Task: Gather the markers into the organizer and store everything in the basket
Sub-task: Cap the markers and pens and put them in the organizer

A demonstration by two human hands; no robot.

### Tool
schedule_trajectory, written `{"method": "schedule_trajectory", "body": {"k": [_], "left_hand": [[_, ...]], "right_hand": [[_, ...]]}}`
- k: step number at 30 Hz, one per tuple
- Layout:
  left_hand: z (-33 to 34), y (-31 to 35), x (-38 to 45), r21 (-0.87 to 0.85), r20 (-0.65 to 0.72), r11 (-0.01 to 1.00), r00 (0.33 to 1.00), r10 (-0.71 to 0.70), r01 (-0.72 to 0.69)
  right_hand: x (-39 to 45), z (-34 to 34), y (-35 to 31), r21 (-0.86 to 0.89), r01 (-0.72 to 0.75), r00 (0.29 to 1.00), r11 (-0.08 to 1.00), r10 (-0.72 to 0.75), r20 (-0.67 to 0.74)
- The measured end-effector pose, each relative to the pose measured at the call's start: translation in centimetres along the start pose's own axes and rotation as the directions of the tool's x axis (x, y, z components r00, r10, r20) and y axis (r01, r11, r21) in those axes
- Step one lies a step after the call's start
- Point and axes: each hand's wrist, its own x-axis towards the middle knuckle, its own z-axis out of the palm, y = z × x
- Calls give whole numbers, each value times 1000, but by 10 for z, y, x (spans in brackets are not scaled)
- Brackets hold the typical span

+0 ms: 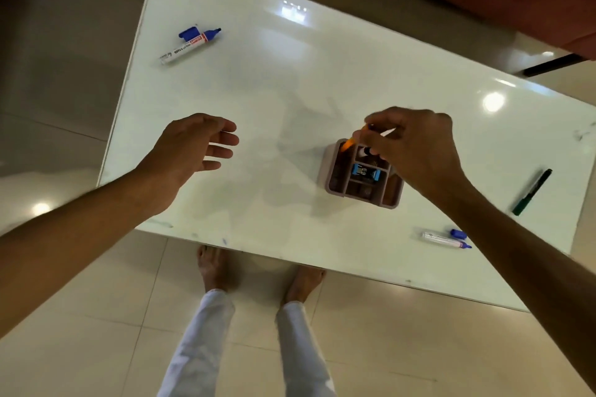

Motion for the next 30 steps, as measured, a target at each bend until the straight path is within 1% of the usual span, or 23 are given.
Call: {"method": "schedule_trajectory", "body": {"k": [2,4,6,8,11,15,19,21,24,27,30], "left_hand": [[-8,-1,-1,1,-10,1000,1000,-9,9],[-16,-3,-2,1,-21,1000,1000,-17,17],[-27,-4,-2,-6,-41,999,999,-33,33],[-38,-6,0,-16,-65,998,996,-53,52],[-62,-10,4,-34,-88,996,993,-82,79],[-98,-17,9,-37,-110,995,990,-92,89],[-142,-29,13,-66,-149,993,983,-107,98],[-156,-35,14,-77,-163,992,980,-114,103],[-178,-41,19,-107,-168,987,976,-136,119],[-197,-48,27,-99,-167,987,976,-143,127],[-209,-52,34,-102,-162,985,975,-154,139]], "right_hand": [[2,1,-3,-94,42,997,995,-48,-63],[4,1,-10,-192,117,979,974,-145,-140],[6,5,-23,-220,197,958,955,-235,-162],[11,17,-40,-229,282,945,932,-311,-103],[26,56,-75,-270,393,918,879,-393,56],[55,113,-128,-344,475,880,810,-429,205],[85,175,-187,-479,585,811,655,-469,349],[97,198,-207,-517,613,790,598,-471,392],[116,227,-229,-583,607,794,540,-443,415],[130,246,-234,-637,611,791,470,-395,468],[135,251,-230,-661,575,818,482,-316,481]]}}
